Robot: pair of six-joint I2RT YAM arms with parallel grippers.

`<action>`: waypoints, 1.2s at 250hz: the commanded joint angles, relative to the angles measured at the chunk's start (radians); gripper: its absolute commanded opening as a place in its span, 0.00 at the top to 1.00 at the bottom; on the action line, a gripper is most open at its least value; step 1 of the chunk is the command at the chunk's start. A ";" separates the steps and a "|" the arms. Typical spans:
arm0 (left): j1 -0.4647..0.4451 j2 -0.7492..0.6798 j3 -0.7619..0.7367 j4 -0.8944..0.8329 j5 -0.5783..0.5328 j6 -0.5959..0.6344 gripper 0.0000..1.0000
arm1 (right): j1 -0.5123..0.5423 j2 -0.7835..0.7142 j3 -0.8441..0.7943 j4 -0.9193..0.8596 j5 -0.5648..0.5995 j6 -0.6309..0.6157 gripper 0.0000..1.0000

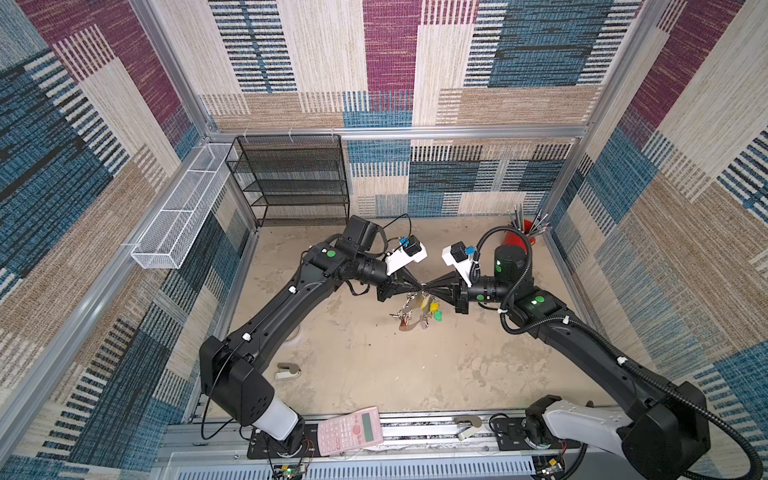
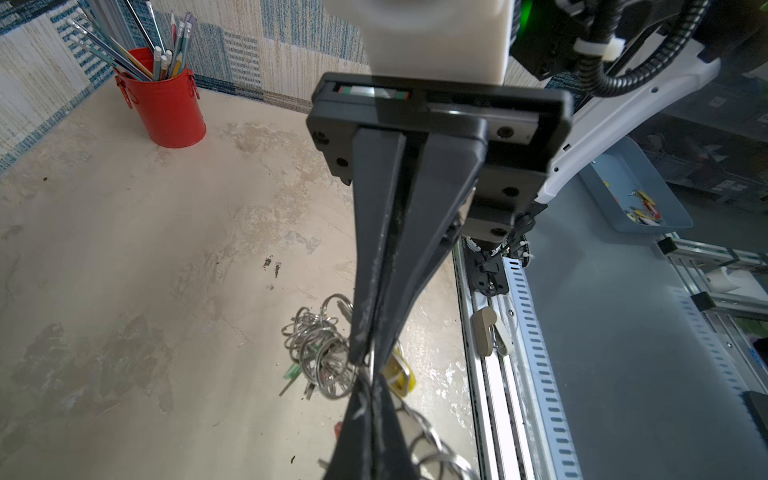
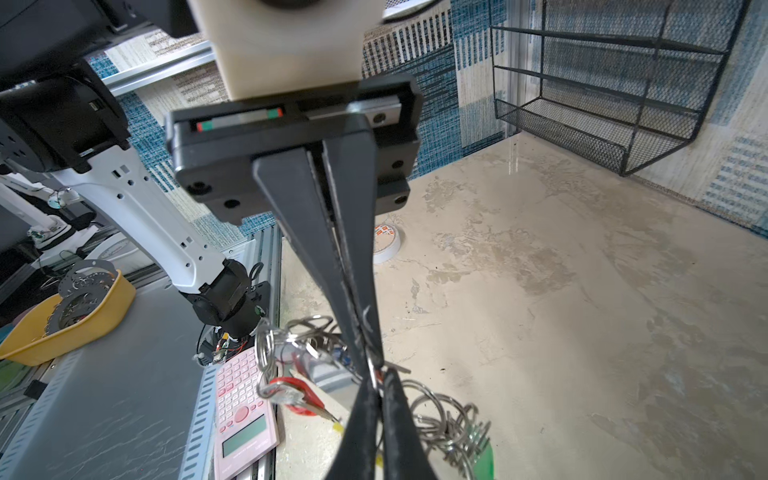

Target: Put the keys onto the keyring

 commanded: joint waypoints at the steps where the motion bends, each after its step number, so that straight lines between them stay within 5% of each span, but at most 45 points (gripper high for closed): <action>1: 0.005 -0.028 -0.043 0.142 0.040 -0.086 1.00 | -0.027 -0.037 -0.010 0.071 0.026 0.044 0.73; 102: 0.041 -0.137 -0.275 0.582 0.120 -0.366 1.00 | -0.090 -0.093 -0.100 0.175 -0.061 0.158 0.62; 196: 0.047 -0.157 -0.424 0.984 0.185 -0.630 1.00 | -0.089 -0.019 -0.086 0.231 -0.103 0.173 0.67; 300: 0.047 -0.116 -0.487 1.223 0.178 -0.783 1.00 | -0.043 -0.006 -0.085 0.263 -0.084 0.179 0.72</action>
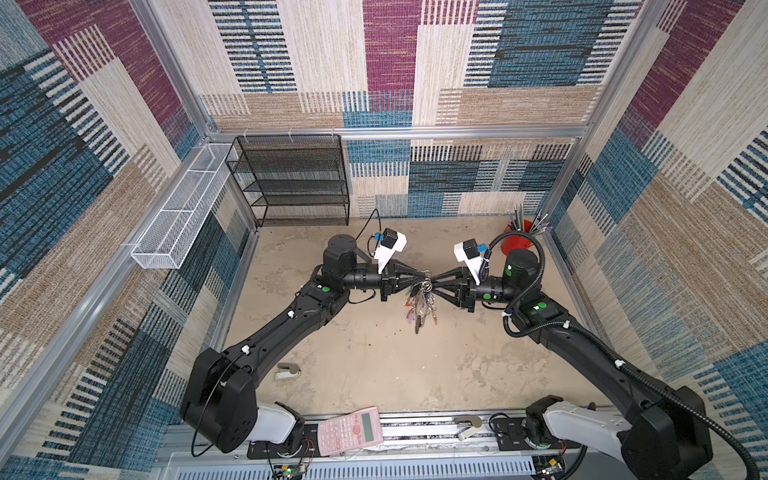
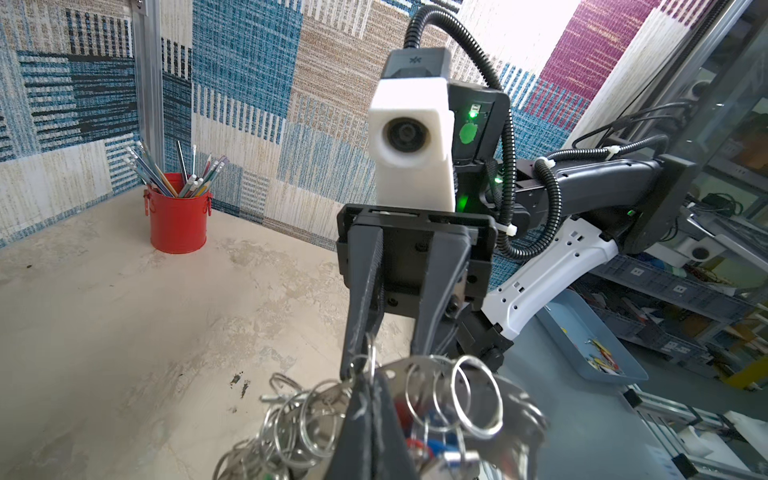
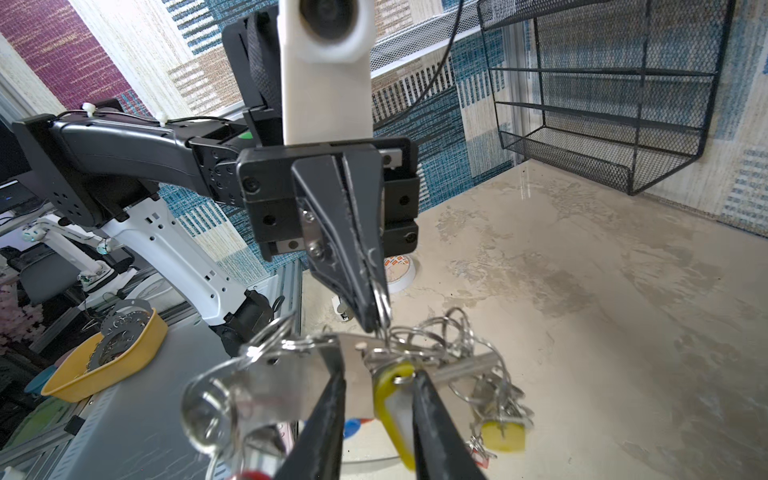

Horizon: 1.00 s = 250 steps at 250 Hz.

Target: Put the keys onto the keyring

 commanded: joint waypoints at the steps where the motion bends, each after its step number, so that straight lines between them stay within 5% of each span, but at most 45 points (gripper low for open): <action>1: -0.002 0.014 -0.013 0.163 0.014 -0.081 1.00 | 0.010 0.003 0.007 0.035 0.013 0.006 0.72; 124: 0.015 0.089 -0.055 0.506 0.050 -0.336 1.00 | 0.015 0.005 -0.020 0.012 0.077 -0.011 0.81; 213: 0.026 0.066 -0.082 0.509 0.056 -0.340 1.00 | 0.014 -0.001 0.001 -0.004 0.162 -0.026 0.92; 232: 0.029 0.063 -0.086 0.504 0.061 -0.338 1.00 | 0.015 -0.009 -0.007 0.006 0.173 -0.019 0.90; 250: 0.030 0.064 -0.088 0.512 0.062 -0.344 1.00 | 0.015 -0.011 -0.014 0.012 0.165 -0.014 0.75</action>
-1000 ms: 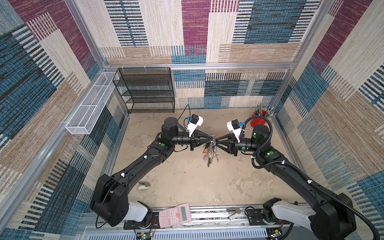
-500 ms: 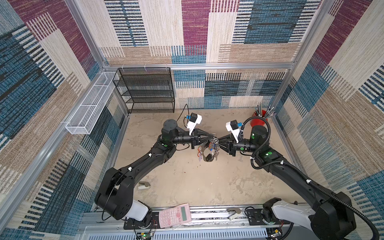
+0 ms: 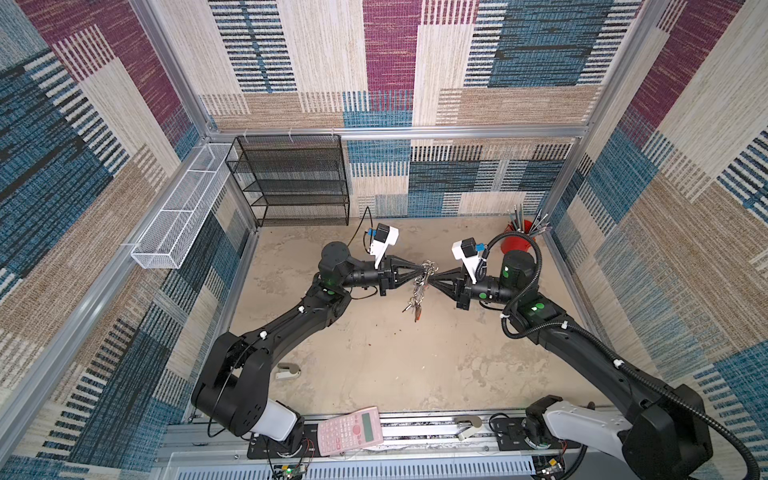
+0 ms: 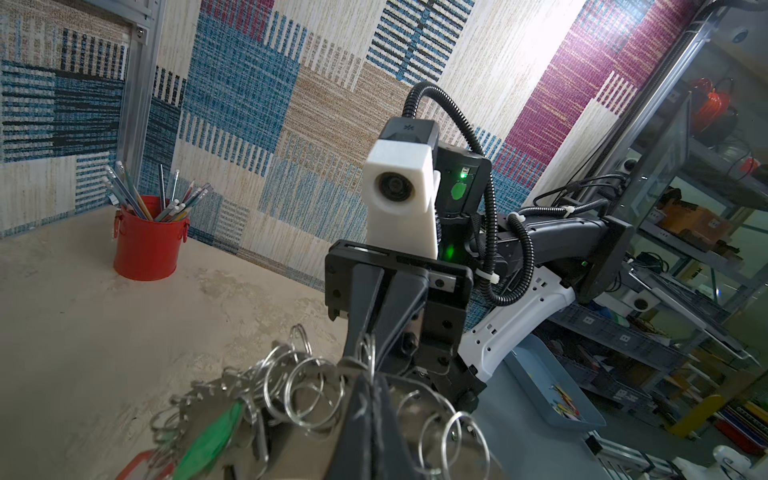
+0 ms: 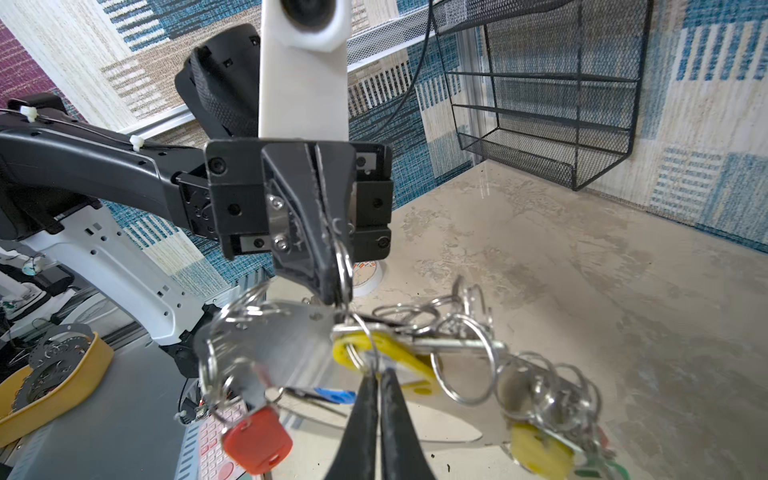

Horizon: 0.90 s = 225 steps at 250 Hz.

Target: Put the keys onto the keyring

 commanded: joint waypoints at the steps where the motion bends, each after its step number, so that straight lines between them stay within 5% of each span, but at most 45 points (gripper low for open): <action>1: 0.004 -0.011 -0.005 0.074 0.019 -0.009 1.00 | 0.001 -0.008 -0.007 0.020 0.019 0.004 0.75; 100: 0.007 0.005 0.002 0.119 0.030 -0.045 1.00 | 0.012 -0.005 -0.041 0.093 -0.078 0.014 0.56; 225: 0.007 0.012 -0.016 0.139 0.032 -0.055 1.00 | 0.019 0.028 -0.025 0.149 -0.108 0.034 0.55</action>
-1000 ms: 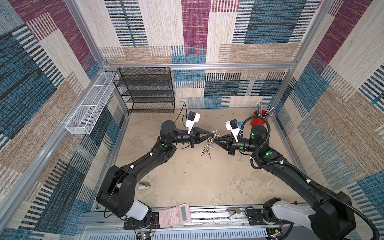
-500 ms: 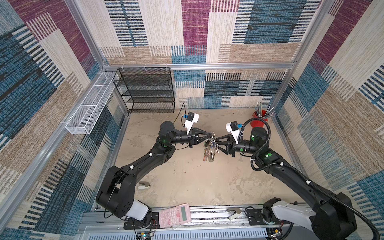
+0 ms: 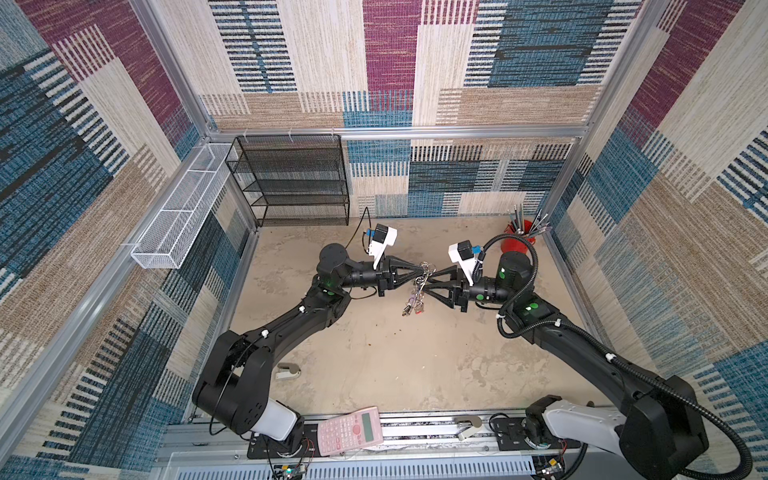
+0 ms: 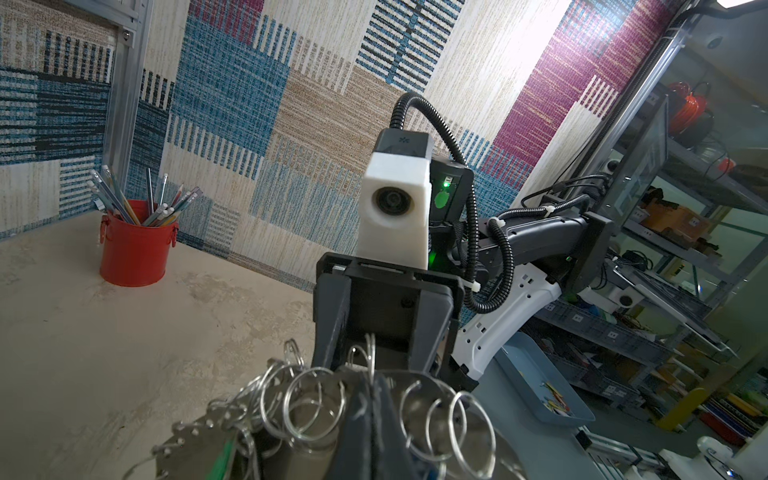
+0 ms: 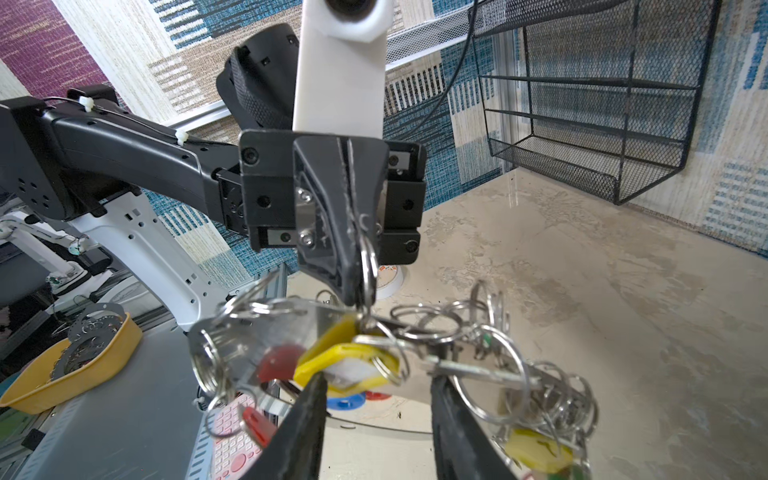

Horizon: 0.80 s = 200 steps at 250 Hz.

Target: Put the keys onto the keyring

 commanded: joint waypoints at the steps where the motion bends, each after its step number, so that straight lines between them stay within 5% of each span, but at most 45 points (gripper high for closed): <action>1: 0.000 0.002 -0.003 0.057 0.006 -0.009 1.00 | 0.003 -0.013 -0.007 0.047 -0.018 0.017 0.55; 134: 0.009 0.022 0.001 0.080 0.013 -0.019 1.00 | 0.003 -0.017 -0.041 0.085 -0.085 0.049 0.42; 200: 0.009 0.022 -0.005 0.109 0.025 -0.044 1.00 | 0.002 0.023 -0.014 0.064 -0.018 0.021 0.54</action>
